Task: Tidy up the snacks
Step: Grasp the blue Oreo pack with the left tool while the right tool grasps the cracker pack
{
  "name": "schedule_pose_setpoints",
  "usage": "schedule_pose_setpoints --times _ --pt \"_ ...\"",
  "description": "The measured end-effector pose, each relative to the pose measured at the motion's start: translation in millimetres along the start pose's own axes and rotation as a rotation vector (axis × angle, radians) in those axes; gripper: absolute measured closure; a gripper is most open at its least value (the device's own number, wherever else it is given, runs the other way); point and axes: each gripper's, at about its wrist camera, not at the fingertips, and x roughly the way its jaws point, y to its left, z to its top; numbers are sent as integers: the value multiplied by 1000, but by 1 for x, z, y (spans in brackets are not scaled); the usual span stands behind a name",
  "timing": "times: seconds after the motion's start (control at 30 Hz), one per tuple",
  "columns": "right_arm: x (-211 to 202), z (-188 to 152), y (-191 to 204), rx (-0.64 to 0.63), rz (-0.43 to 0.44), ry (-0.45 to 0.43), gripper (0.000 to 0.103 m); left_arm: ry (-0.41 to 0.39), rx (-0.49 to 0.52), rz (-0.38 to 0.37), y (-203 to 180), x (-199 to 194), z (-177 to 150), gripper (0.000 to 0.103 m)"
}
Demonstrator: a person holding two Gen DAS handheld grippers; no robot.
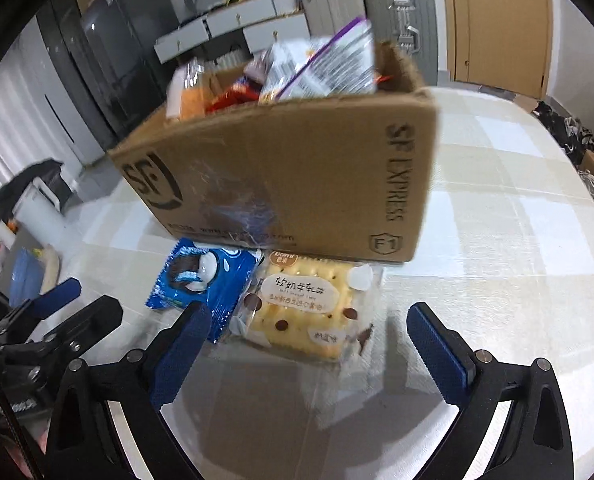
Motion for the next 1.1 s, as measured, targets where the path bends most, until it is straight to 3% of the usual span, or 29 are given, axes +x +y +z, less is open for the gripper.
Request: schedule_pose_setpoints --times 0.13,0.3,0.53,0.63,0.87,0.93,1.1 --pt "22 7 3 -3 -57 51 6 12 -17 -16 6 8 -2 0" --pt "34 8 22 -102 -149 56 10 18 -21 -33 10 10 -3 0" --pt "31 6 38 -157 -150 30 37 9 -59 -11 25 2 -2 1" --pt "22 4 30 -129 -119 7 44 2 -74 -6 30 -3 -4 0" --pt "-7 -7 8 -77 -10 -40 45 -18 -55 30 27 -10 -6 1" --pt "-24 -12 -3 -37 78 -78 45 -8 -41 29 23 -6 -5 1" --pt "-56 -26 -27 -7 180 -177 45 31 9 20 1 12 3 0"
